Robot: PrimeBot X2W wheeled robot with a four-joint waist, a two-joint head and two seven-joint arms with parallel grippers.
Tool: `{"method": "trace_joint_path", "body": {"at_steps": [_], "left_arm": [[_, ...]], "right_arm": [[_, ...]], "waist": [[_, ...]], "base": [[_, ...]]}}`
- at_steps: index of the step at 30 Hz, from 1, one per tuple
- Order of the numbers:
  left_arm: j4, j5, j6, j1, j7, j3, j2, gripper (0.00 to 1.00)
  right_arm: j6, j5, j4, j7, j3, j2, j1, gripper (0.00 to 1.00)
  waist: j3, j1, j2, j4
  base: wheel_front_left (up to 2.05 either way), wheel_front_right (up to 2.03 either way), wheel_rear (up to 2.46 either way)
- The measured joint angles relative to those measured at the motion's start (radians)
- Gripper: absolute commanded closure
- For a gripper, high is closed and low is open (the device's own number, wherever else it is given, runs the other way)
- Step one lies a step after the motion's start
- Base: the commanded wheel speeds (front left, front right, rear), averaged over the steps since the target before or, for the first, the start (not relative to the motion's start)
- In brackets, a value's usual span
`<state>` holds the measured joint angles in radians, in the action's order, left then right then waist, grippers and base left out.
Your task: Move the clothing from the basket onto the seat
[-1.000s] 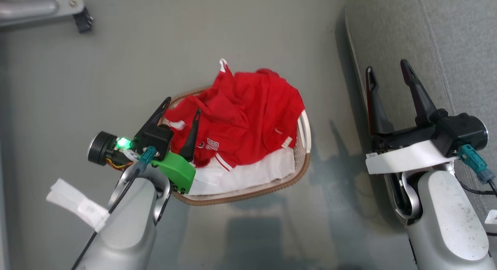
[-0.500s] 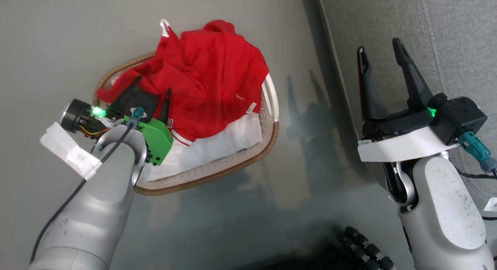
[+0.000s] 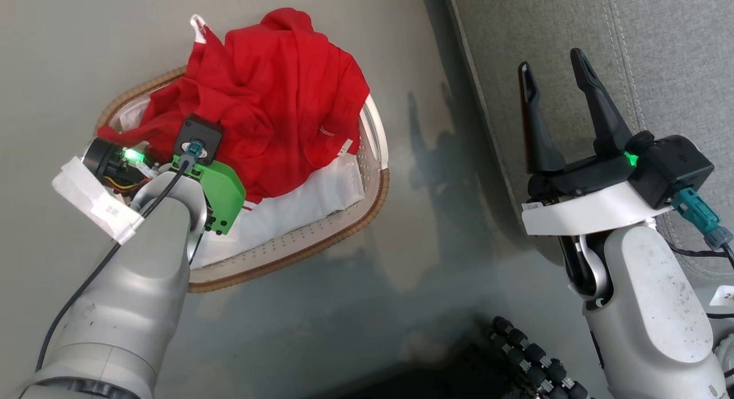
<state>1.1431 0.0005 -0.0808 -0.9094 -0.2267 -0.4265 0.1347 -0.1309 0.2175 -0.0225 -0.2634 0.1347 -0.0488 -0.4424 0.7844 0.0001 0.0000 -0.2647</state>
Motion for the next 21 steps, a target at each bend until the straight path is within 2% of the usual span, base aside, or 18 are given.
{"method": "trace_joint_path", "body": {"at_steps": [7, 21], "left_arm": [[-0.052, -0.04, -0.015, 0.078, -0.032, 0.0, -0.018, 1.0], [-0.464, -0.037, -0.027, 0.319, -0.037, -0.053, 0.062, 1.0]], "right_arm": [[0.0, -0.025, -0.023, 0.0, -0.005, 0.0, 0.003, 0.0], [0.0, -0.075, -0.108, 0.0, -0.014, 0.001, 0.11, 0.0]], "waist": [[-0.048, 0.0, 0.0, 0.03], [-0.26, -0.0001, 0.0, 0.107]], "base": [[0.0, 0.0, 0.0], [0.0, 0.0, 0.0]]}}
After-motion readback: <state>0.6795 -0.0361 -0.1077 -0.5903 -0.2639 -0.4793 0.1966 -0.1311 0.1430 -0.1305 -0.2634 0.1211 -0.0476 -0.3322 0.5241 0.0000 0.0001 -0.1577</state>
